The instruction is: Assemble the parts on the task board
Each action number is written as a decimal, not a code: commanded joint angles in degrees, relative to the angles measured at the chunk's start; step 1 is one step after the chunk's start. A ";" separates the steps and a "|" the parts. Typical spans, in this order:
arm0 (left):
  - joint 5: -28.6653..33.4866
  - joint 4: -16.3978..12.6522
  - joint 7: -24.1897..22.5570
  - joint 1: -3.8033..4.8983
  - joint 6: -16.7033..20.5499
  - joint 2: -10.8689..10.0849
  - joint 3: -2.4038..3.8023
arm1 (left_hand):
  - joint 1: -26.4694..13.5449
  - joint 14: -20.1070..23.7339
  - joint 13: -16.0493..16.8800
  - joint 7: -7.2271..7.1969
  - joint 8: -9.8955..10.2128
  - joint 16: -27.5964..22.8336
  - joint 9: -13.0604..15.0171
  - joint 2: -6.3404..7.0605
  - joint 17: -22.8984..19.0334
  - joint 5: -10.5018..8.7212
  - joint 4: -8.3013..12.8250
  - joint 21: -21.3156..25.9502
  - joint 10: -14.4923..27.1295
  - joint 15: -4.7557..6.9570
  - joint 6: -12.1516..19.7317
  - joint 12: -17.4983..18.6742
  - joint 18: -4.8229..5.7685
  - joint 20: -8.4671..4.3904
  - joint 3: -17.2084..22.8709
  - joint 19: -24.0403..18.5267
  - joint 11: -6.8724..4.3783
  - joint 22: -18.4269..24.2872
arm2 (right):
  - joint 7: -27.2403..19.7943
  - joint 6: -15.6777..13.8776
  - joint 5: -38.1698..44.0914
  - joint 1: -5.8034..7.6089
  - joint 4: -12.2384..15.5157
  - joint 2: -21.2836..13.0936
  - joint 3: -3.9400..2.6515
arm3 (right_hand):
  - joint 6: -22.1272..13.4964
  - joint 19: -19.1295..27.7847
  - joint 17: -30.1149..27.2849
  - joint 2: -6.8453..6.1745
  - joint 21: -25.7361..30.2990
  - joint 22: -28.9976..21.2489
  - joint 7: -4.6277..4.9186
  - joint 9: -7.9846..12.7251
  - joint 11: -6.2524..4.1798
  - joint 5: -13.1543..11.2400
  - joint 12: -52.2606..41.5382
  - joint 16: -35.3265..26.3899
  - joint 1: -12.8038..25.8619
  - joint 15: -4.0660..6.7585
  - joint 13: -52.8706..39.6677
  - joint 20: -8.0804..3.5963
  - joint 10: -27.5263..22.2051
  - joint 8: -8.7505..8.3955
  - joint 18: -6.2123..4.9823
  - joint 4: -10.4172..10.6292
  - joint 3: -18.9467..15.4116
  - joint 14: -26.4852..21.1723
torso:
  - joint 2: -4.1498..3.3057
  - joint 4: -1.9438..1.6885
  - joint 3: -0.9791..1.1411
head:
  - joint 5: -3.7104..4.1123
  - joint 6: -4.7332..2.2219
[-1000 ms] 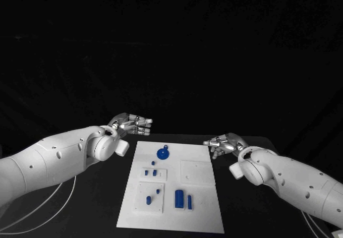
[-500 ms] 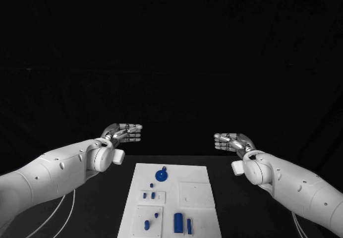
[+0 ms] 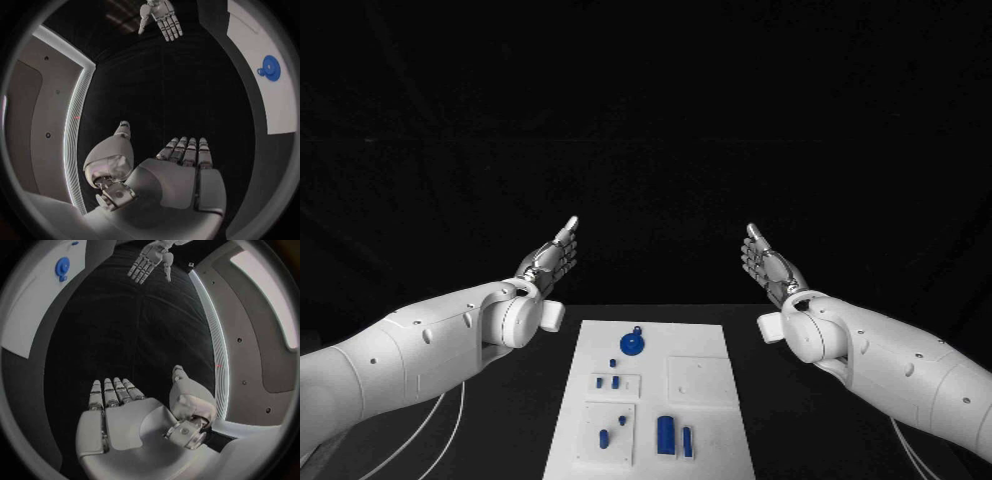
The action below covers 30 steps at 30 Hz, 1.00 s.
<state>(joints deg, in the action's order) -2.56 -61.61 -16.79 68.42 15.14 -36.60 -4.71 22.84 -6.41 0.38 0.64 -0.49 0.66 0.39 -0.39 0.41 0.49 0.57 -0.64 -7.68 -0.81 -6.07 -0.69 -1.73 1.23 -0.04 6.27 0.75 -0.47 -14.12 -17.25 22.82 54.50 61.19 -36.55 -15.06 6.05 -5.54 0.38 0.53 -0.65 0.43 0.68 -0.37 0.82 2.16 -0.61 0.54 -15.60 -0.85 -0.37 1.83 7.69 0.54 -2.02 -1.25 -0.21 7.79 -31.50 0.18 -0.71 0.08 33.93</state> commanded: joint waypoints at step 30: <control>2.56 -28.35 -13.01 -8.26 28.98 -8.09 4.71 | -22.84 6.41 -0.38 -0.64 0.49 -0.66 -0.39 0.39 -0.41 -0.49 -0.57 0.64 7.68 0.81 6.07 0.69 1.73 -1.23 0.04 -6.27 -0.75 0.47 | -15.68 -26.87 -22.82 5.66 28.76 -8.14 15.06 | -6.05 5.54 -0.38 -0.53 0.65 -0.43 -0.68 0.37 -0.82 -2.16 0.61 -0.54 15.60 0.85 0.37 -1.83 -7.69 -0.54 2.02 1.25 0.21 -7.79 | 0.32 -0.18 0.71 | -0.08 0.45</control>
<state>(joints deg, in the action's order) -0.03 -89.79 -28.18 60.18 42.80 -44.70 -0.06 0.41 -0.20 0.06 -0.01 -0.22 0.20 0.05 -0.03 0.05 0.27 0.26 -0.20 -0.30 -0.01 -0.30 -0.36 -0.87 0.00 -0.03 0.21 0.00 -0.05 -28.27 -43.06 0.73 60.14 89.85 -44.67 0.02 0.22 -0.30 0.05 0.00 -0.20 0.06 -0.02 -0.05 -0.01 0.21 -0.34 0.32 -0.32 -0.03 -0.06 0.01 0.21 0.20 -0.81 -0.23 0.03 0.27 -31.18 0.00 0.01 -0.01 34.38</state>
